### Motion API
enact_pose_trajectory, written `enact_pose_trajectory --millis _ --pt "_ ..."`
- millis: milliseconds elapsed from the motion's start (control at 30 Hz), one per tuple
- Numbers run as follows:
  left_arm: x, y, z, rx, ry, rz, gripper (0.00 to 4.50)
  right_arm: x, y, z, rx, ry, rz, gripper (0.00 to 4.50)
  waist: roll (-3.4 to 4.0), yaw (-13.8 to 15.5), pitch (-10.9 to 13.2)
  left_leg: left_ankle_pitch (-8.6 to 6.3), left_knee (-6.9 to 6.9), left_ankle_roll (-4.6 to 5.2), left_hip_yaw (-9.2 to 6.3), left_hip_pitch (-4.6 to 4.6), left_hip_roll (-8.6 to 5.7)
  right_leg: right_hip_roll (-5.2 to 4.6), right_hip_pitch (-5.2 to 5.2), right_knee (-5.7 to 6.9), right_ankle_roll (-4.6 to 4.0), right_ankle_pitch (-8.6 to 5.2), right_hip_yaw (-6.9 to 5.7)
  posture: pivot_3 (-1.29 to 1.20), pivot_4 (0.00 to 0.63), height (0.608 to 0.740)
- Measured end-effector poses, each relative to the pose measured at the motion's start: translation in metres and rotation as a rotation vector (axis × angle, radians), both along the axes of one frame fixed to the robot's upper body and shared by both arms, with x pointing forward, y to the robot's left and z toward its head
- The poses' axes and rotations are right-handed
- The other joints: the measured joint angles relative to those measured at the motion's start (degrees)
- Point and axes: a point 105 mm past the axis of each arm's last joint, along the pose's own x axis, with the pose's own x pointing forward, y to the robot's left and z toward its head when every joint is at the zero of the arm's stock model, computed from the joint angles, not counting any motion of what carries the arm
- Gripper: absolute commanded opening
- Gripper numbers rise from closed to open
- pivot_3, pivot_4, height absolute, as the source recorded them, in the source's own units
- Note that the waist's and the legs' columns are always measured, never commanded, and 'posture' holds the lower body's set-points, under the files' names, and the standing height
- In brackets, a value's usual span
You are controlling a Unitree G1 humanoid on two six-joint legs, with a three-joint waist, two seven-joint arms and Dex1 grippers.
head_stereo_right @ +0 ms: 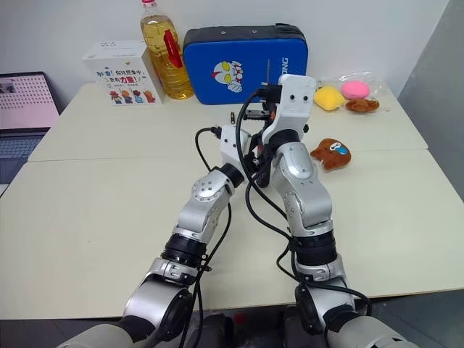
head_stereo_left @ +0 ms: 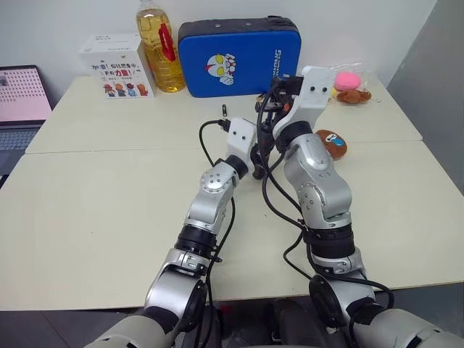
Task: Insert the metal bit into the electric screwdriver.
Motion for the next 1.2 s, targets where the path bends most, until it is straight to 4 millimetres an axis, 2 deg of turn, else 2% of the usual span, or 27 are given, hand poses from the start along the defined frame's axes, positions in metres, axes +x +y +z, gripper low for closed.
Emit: enact_pose_trajectory --millis 1200 --pt "-0.0029 0.0011 -0.0006 -0.003 -0.004 0.002 1.68 0.0003 0.0003 -0.0023 0.005 0.012 -0.008 0.03 0.00 0.0 0.0 0.00 0.01 0.00 0.03 0.00 0.00 0.00 0.00 0.01 0.00 0.00 0.02 0.00 0.150 0.740"
